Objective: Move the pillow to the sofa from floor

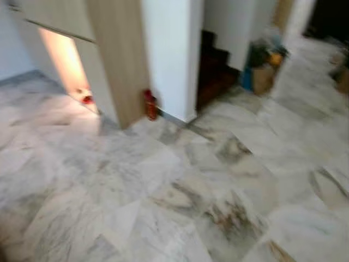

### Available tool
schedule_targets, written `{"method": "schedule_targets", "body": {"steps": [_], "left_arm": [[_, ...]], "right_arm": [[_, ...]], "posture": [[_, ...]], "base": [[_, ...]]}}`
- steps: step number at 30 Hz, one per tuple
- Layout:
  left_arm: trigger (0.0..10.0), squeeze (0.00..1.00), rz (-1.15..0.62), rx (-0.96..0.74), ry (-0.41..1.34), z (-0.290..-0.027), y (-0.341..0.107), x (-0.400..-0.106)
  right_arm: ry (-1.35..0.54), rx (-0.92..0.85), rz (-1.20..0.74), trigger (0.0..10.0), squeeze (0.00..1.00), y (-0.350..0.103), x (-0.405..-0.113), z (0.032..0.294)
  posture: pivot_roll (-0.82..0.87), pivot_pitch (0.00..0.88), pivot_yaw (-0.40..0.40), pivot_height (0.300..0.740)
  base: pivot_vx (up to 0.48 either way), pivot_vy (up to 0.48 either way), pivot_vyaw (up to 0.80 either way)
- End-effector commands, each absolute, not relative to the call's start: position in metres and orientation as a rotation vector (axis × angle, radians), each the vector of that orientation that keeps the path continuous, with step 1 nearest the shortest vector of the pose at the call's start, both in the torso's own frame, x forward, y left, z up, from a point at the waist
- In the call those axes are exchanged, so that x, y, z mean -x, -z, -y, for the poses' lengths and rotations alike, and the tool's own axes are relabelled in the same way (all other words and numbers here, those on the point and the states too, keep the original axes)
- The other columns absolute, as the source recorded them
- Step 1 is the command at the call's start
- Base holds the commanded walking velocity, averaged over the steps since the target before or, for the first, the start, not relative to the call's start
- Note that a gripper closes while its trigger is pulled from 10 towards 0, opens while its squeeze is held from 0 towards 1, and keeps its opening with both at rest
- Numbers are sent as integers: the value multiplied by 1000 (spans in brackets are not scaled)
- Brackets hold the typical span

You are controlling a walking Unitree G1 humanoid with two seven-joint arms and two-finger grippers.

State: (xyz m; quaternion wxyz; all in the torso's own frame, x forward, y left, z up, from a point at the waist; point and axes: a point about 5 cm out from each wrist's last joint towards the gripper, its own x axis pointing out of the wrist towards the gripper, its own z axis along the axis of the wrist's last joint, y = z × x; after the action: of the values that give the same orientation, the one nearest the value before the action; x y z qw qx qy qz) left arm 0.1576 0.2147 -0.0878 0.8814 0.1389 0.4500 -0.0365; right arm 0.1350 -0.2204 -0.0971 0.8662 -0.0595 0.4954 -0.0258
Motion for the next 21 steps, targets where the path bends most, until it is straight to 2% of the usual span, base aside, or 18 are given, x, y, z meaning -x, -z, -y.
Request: {"method": "schedule_targets", "body": {"steps": [1, 17, 21], "left_arm": [[10000, 0, -995, -114, 25, -222, 79, -181], [10000, 0, -1007, -119, 29, -204, 80, -188], [10000, 0, -1003, -123, 32, -210, 79, -187]], "right_arm": [[408, -312, -921, 10000, 0, 88, -151, 237], [384, -310, -922, 10000, 0, 88, -152, 235], [383, -312, -920, 10000, 0, 88, -152, 235]], "posture": [[-86, 0, 39, 740], [-81, 0, 32, 740], [-84, 0, 30, 740]], "base": [[0, 0, 800], [0, 0, 800], [0, 0, 800]]}}
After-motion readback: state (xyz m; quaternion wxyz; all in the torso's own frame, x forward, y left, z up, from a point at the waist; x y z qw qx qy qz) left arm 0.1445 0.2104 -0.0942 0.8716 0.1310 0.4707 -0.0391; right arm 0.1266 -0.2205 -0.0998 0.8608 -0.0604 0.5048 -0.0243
